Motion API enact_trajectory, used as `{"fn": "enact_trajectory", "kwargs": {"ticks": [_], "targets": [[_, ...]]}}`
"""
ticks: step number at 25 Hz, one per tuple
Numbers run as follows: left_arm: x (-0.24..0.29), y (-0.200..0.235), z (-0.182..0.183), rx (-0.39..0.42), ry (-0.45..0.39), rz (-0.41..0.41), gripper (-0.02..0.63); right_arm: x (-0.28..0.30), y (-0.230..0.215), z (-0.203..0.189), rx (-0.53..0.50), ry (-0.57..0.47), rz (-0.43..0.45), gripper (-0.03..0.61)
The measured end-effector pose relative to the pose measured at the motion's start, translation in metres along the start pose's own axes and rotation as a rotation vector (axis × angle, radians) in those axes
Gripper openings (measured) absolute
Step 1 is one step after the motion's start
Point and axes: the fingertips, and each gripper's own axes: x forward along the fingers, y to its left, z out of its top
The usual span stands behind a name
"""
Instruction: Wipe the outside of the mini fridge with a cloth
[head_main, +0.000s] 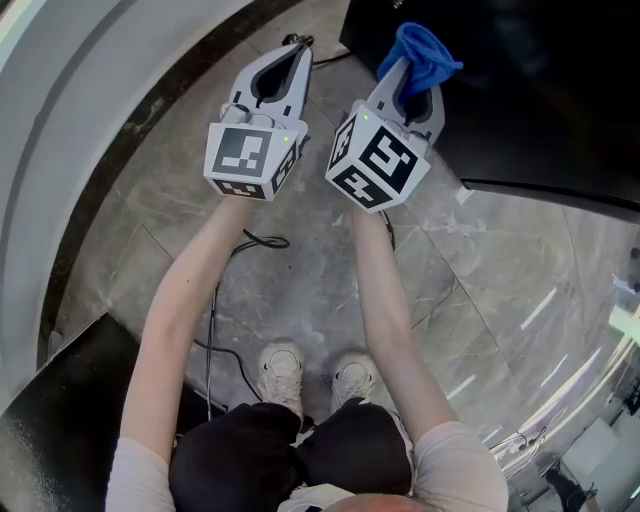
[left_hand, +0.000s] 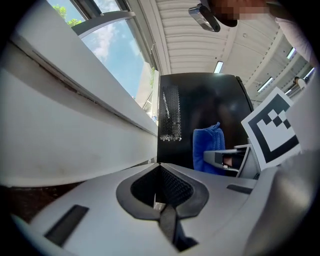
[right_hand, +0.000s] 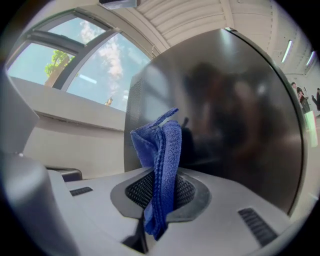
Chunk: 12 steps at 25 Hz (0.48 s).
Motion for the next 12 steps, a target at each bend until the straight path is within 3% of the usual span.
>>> {"fn": "enact_trajectory", "kwargs": {"ticks": [5,12], "targets": [[-0.005,-0.021,0.005,0.001,-0.002,-0.026,0.005,-0.022,-0.035,0.007,0.043,0.017,-0.068,0.072],[-0.009,-0.059,0.003,0.039,0.021,-0.090,0.005,-0.050,-0.074,0.016,0.062,0.026,-0.096,0.072]]}}
